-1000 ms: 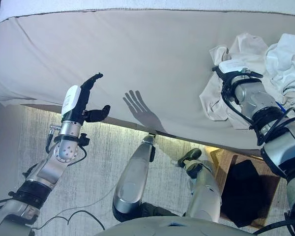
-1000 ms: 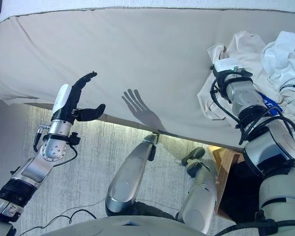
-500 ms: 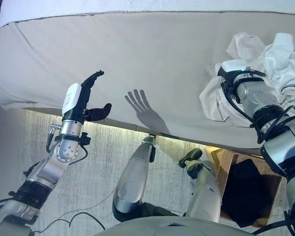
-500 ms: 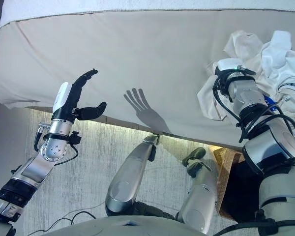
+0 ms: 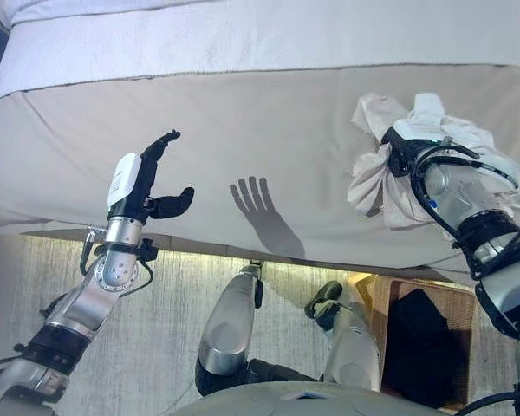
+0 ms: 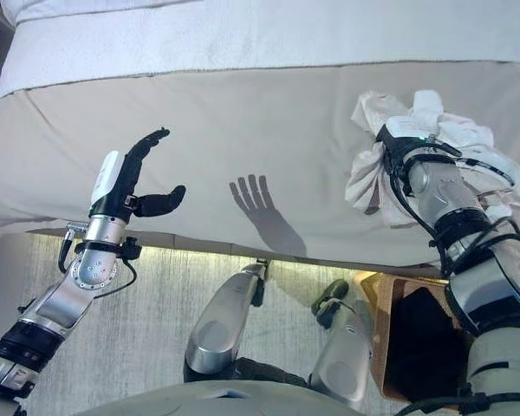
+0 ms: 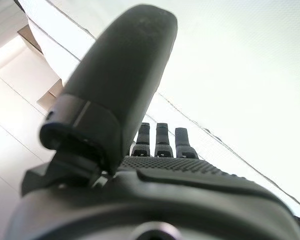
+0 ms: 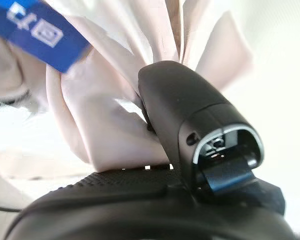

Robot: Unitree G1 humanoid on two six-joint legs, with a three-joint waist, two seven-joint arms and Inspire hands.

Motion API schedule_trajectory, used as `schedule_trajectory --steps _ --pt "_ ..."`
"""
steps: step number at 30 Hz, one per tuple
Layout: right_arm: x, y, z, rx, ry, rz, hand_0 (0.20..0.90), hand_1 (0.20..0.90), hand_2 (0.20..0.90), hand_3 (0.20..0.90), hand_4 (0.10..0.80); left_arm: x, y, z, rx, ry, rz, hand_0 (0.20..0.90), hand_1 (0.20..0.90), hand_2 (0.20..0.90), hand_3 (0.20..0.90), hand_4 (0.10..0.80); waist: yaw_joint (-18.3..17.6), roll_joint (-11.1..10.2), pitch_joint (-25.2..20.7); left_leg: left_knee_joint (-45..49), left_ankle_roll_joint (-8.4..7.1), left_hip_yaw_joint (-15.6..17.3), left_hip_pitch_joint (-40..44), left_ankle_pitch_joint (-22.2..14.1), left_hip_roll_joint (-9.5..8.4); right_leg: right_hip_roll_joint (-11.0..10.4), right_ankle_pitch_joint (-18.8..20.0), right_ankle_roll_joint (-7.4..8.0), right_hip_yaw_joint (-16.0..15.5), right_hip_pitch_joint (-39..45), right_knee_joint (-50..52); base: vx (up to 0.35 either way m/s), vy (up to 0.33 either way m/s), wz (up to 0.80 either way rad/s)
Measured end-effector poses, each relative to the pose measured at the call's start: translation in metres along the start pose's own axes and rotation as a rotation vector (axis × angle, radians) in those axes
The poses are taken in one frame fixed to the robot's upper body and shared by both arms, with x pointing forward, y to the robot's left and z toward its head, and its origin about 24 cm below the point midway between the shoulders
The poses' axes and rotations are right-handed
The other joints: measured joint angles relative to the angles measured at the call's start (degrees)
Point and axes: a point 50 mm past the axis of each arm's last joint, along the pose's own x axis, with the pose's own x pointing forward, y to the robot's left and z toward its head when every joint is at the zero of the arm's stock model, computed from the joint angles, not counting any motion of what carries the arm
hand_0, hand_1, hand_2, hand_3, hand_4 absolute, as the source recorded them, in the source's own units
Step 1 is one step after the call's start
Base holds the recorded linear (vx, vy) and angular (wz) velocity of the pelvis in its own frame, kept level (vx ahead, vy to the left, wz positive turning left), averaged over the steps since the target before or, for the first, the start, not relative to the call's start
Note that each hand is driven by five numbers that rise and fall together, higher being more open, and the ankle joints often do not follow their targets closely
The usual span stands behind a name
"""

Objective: Pick up the clothes from the bed and place them into the basket

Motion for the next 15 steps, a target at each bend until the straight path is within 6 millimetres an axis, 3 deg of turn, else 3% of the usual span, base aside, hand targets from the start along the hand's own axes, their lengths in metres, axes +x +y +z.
schedule_trajectory --steps 4,7,15 --pt "-0.007 -0.017 -0.004 0.151 -0.023 -0.081 0.300 0.300 0.300 0.200 0.100 -0.004 0.003 -0.005 0.007 0.023 -0.010 0.900 0.900 0.900 0.900 0.800 0.0 -0.2 -0.1 -0.8 -0.02 0.3 3.7 0.0 0.34 1.0 0.5 0.22 -0.2 4.4 -2.7 0.146 -0.025 -0.04" --pt "-0.010 -0.039 -0.003 0.284 -0.059 -0.165 0.300 0.300 0.300 0.200 0.100 -0.001 0.007 -0.005 0.011 0.022 -0.019 0.900 0.900 0.900 0.900 0.800 0.1 -0.2 -0.1 -0.8 -0.03 0.2 6.0 -0.1 0.52 1.7 0.9 0.26 -0.4 7.4 -4.0 0.130 -0.026 -0.02" --pt "-0.022 -0.100 0.002 0.430 -0.161 -0.341 0.300 0.300 0.300 0.200 0.100 -0.001 0.006 -0.005 0.029 0.019 -0.076 0.900 0.900 0.900 0.900 0.800 0.0 -0.8 -0.4 -1.0 -0.03 0.1 11.2 -0.1 0.62 2.3 1.0 0.24 -1.1 13.7 -6.3 0.086 -0.011 0.00"
